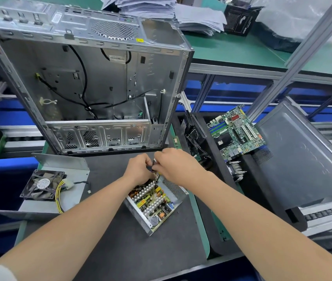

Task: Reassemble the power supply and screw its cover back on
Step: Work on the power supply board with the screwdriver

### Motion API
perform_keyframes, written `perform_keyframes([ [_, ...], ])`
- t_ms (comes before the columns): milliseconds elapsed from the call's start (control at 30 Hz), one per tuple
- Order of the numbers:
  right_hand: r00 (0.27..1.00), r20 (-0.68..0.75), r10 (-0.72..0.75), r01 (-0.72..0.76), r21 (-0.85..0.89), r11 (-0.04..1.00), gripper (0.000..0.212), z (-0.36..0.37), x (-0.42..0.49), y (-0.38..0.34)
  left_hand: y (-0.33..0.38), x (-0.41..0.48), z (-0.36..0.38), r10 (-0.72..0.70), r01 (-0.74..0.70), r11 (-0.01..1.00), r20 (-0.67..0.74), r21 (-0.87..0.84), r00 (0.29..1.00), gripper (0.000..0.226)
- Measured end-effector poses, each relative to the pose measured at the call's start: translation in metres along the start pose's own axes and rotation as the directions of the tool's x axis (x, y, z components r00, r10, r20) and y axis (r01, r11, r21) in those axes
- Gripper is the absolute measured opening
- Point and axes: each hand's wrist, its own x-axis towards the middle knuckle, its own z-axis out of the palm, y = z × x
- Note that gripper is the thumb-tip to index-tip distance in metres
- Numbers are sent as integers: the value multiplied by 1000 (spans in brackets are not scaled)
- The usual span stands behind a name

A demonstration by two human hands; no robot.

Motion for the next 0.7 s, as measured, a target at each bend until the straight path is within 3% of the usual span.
perform_keyframes([
  [100, 980, -57, 191, -191, 14, 982, 32, 9, -2, -5, 0, 0, 3, -1, 1, 1000, -7, -19, 1000, 42],
  [200, 967, -41, 253, -250, 59, 966, 32, 8, -4, -9, 0, 1, 4, 5, -5, 1000, -5, -10, 1000, 40],
  [300, 997, 2, 80, -79, 91, 993, 28, -3, -10, -8, 0, 2, 4, 46, -45, 998, -8, 50, 999, 29],
  [400, 975, 84, -203, 209, -62, 976, 21, -14, -15, -5, 1, 4, 2, 87, -91, 982, 29, 166, 996, 26],
  [467, 943, 158, -293, 317, -160, 935, 26, -15, -14, -5, 2, 5, 0, 70, -80, 978, 59, 191, 996, 29],
  [567, 934, 170, -315, 340, -152, 928, 34, -10, -12, -6, 2, 6, 0, 29, -42, 986, 85, 159, 996, 26],
  [700, 978, 75, -196, 203, -101, 974, 33, -1, -6, -2, 3, 6, -1, -48, 40, 996, 89, 85, 995, 32],
])
